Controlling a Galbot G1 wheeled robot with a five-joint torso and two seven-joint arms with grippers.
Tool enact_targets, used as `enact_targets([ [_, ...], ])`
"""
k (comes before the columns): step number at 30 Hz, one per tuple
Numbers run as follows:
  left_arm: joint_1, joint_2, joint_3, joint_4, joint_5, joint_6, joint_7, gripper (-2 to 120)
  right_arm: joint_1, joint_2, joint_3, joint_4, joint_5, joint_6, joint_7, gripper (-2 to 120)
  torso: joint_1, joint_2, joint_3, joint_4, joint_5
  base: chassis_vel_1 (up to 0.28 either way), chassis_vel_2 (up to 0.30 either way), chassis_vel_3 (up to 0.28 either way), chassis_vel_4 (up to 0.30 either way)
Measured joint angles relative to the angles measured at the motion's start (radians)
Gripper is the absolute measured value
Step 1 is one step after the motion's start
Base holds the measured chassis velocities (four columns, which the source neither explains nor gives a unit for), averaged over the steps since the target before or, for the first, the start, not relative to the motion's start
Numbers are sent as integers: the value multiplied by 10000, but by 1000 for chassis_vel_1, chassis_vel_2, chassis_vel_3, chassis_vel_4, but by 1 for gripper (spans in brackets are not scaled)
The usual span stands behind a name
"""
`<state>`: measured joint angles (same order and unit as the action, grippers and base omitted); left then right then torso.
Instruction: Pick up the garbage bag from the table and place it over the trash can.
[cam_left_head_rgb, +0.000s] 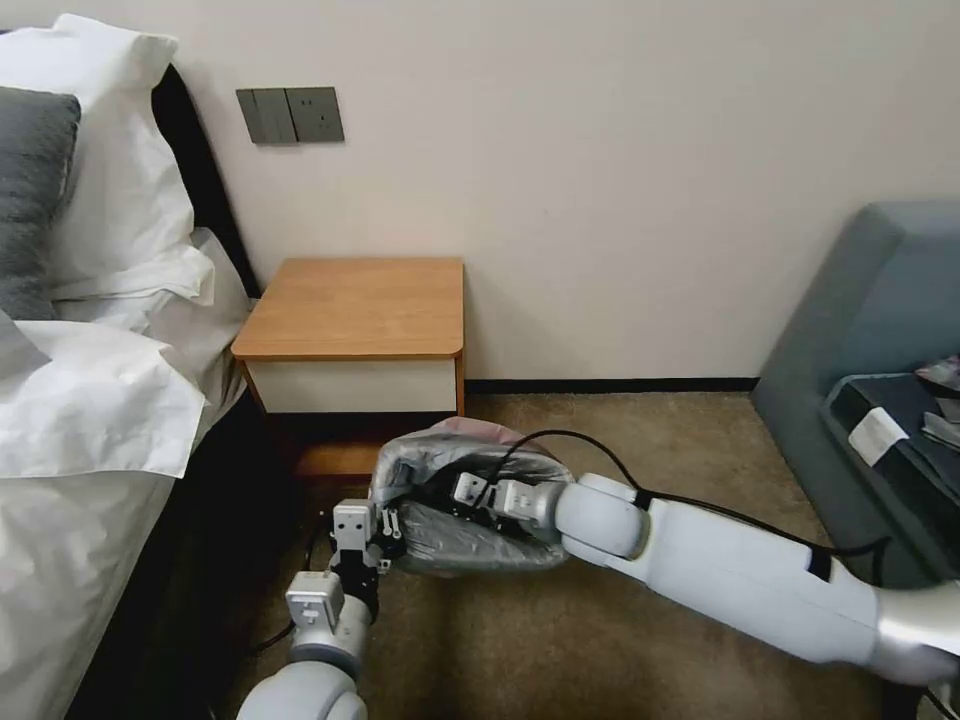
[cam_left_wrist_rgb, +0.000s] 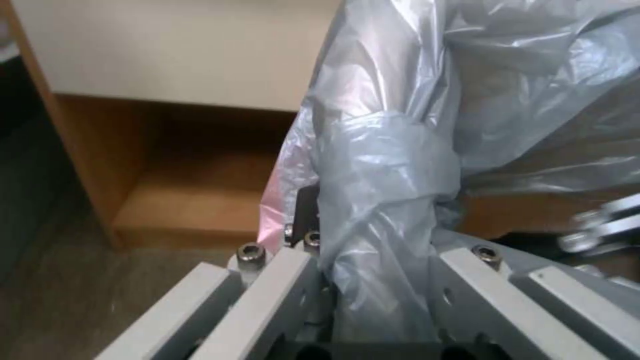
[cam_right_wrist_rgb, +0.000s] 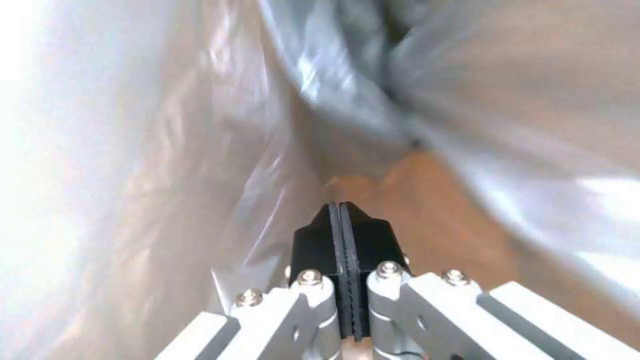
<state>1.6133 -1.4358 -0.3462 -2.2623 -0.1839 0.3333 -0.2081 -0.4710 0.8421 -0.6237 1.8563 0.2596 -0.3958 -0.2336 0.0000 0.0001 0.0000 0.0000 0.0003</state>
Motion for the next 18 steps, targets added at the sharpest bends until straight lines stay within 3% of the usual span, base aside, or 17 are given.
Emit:
enact_targets([
  [9,-187,-78,-81,60,-676,497,-445,3,-1349,-796,2130,1359,102,353,-47,0,0,0,0,0,0,0,0,0,0],
  [11,-312,-121,-110,16,-1042,664,-632,3,-2456,-1179,3469,1882,197,663,-65,0,0,0,-1,0,-2,0,0,0,0],
  [15,-422,-109,-160,15,-1375,884,-830,3,-3400,-1330,4498,2288,564,940,182,0,-1,1,-2,-2,-1,0,0,0,0],
  [18,-659,-31,-240,49,-2192,1523,-1092,3,-4194,-1197,5341,2933,1617,1184,1814,-2,0,0,-1,-2,-6,0,0,0,0],
])
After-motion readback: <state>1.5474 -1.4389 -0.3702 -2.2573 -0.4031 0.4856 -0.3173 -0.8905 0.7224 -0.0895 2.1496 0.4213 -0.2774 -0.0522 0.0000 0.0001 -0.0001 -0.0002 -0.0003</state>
